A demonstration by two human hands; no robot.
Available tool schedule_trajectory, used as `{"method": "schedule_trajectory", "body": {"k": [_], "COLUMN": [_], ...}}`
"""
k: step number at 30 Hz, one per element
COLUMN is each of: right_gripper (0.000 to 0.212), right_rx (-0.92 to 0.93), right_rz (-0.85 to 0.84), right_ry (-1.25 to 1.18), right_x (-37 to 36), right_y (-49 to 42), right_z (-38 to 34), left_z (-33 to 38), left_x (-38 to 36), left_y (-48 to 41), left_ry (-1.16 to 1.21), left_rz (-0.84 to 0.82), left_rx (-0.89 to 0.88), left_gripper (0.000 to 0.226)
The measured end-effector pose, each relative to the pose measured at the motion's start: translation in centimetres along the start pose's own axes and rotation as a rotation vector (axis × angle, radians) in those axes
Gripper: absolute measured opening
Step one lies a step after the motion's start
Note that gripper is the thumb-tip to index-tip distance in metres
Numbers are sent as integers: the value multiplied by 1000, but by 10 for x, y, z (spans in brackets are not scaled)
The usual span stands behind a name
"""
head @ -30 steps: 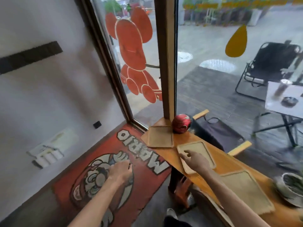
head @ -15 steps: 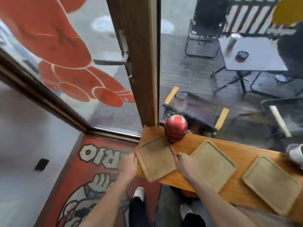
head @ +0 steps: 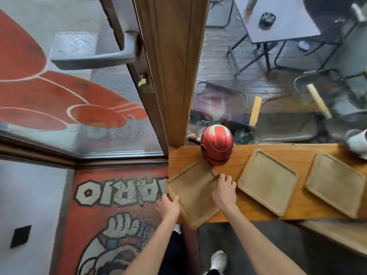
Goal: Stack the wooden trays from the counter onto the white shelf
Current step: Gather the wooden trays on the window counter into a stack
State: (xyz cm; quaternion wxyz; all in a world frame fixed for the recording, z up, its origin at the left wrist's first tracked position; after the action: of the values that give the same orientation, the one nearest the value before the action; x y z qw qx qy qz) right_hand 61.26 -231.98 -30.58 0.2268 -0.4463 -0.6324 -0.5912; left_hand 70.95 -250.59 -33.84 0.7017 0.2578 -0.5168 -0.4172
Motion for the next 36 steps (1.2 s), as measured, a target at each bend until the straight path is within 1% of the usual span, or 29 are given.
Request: {"method": "schedule_trajectory", "body": {"k": [3,7,10,13,16,19,21,24,26,28,30,32,36], "right_gripper": [37,28,29,34,33,25,23,29,34,36,38,40,40], "right_rx": [-76,-138,-155,-175,-221,-227,-240,-272,-276,-270,-236,-163,10], "right_rz": [-58,-59,-83,-102,-113,-129,-104,-47,11,50,39,-7,-59], "right_ry": [-47,-139,-185,-241,-321,-468,-533,-698,-761,-763,-740,-681,-507], "right_x": [-20,-36,-40,-33,-12,17,39,72,94,113,133,151,180], "right_y": [13,34,50,69,86,97,95,81,65,43,14,-22,-80], "right_z": [2,6,11,22,44,81,114,159,183,206,225,239,244], "left_z": [-11,-23,-31,-31,-25,-5,16,59,86,109,127,137,144], "left_x": [-2,1,8,17,17,2,-17,-50,-76,-107,-136,-161,-203], "left_y": [4,-1,4,36,80,117,133,151,156,160,164,171,190], "left_ry": [16,115,110,173,173,134,100,86,67,47,57,104,77], "left_rz": [15,20,44,46,22,-35,-89,-175,-198,-197,-174,-134,-65], "left_rx": [-15,-8,22,2,-45,-128,-177,-240,-266,-251,-214,-162,-54], "left_gripper": [62,63,59,56,54,56,56,55,56,56,55,53,42]}}
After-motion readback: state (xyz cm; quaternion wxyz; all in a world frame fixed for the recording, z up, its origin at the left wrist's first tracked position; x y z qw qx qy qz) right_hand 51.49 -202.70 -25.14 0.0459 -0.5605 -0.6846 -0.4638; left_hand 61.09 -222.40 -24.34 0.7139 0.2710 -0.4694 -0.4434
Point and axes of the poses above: each hand's wrist, its own y-axis away from the middle knuckle, its own x-axis out of the back of the hand, z = x × y, the point moved 3 cm from there along -y, towards the middle knuckle
